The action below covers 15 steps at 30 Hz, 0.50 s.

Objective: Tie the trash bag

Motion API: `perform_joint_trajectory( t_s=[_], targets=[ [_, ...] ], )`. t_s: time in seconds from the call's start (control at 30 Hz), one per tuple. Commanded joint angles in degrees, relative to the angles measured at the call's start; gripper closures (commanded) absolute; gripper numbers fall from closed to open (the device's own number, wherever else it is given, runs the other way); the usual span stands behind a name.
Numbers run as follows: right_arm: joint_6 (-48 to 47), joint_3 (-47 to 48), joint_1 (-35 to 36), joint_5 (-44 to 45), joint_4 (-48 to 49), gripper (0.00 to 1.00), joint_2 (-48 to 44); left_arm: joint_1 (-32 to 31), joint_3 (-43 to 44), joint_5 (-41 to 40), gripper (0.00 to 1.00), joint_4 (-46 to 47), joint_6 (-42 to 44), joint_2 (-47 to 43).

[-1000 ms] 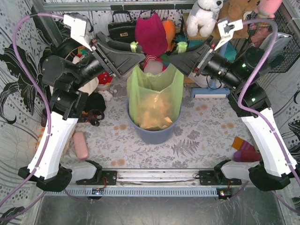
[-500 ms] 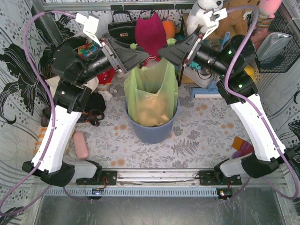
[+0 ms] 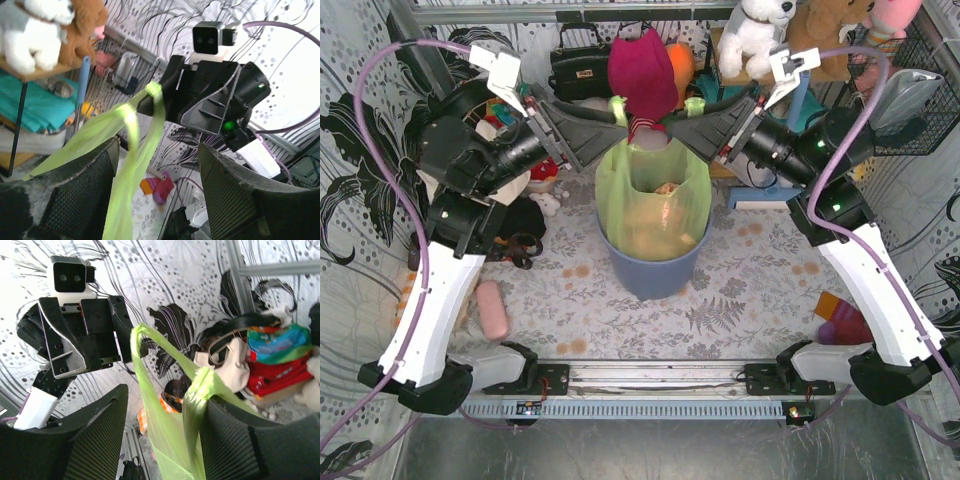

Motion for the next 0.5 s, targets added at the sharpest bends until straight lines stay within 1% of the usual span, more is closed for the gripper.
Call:
perform_joint_trajectory(
  t_s=[0.0, 0.1, 0.2, 0.37, 0.47],
  targets=[
    [1.48, -6.63, 0.12, 3.46, 5.26, 0.45, -2.15, 1.01, -5.51, -0.16, 0.28, 5.73, -1.86, -0.32],
    [1.16, -6.62, 0.11, 3.67, 5.03, 0.45, -1.97, 1.35, -6.18, 1.43, 0.28, 8.95, -4.11, 0.64],
    [0.23, -2.78, 0.16, 3.21, 3.98, 0.45, -0.58, 1.64, -3.41, 3.58, 0.28, 11.42, -6.36, 2.79],
    [-1.32, 9.42, 0.11, 1.37, 0.99, 0.46, 3.81, 2.32, 7.48, 6.29, 0.28, 11.41, -7.93, 7.62],
    [-1.06, 14.7, 0.11, -0.11, 0.53, 0.46, 5.85, 2.77, 12.94, 6.59, 0.28, 10.24, -7.71, 8.83]
  ],
)
